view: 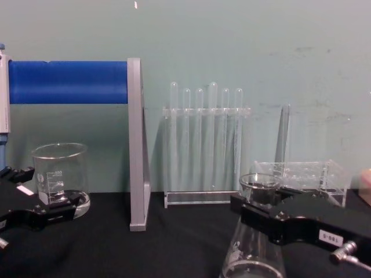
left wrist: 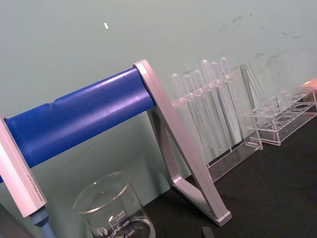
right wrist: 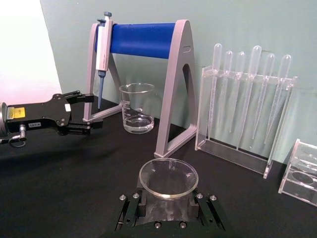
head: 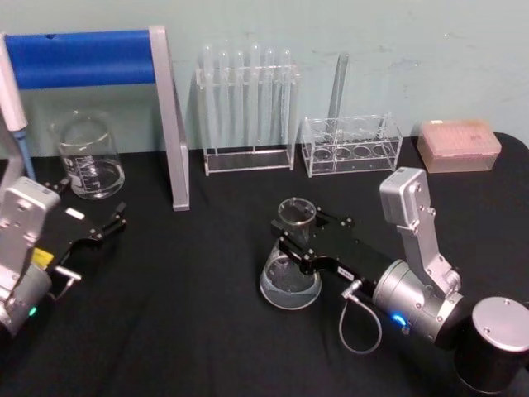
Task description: Grasp the erlenmeyer flask with one hand, shake it three times, then place it back.
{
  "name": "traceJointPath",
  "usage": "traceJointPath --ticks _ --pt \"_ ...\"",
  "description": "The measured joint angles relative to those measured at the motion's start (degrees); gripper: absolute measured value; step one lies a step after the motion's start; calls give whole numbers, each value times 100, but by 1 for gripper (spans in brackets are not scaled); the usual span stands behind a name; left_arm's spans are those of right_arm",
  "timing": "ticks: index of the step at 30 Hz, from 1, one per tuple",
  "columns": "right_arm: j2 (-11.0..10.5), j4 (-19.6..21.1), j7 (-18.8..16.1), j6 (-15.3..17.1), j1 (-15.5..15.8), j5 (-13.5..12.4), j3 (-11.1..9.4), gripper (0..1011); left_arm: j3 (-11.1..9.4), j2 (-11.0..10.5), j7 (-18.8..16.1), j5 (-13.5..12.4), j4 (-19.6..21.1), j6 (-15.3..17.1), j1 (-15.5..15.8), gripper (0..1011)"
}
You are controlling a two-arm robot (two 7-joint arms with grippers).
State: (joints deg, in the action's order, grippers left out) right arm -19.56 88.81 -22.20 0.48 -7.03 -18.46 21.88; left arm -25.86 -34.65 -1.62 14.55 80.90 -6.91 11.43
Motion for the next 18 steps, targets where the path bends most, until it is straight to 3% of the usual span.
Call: traceJointPath --ticks 18 --pt "4 -43 24 16 24 30 27 450 0 0 0 0 0 0 0 1001"
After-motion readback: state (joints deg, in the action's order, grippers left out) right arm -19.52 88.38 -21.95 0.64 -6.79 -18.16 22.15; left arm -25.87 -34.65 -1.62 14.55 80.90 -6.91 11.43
